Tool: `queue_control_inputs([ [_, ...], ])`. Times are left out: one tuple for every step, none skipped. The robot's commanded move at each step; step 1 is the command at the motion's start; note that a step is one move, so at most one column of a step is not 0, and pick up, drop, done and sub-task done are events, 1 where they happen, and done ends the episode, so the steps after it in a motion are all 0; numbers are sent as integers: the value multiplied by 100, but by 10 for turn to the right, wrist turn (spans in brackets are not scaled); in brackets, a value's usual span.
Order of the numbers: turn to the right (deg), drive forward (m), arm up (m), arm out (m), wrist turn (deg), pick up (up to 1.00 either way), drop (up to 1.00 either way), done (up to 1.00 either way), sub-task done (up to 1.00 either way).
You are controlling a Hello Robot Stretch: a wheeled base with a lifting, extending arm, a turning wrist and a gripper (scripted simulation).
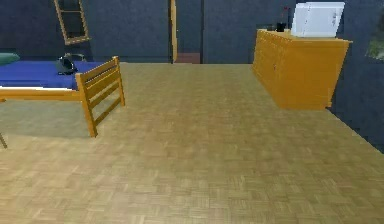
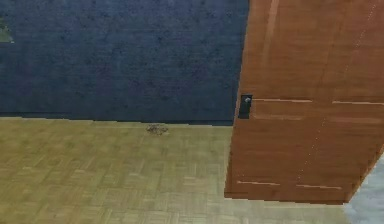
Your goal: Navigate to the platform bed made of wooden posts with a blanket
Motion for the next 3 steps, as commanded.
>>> queue_control_inputs([
  [0,100,0,0,0,0,0,0,0],
  [0,100,0,0,0,0,0,0,0],
  [-30,0,0,0,0,0,0,0,0],
])
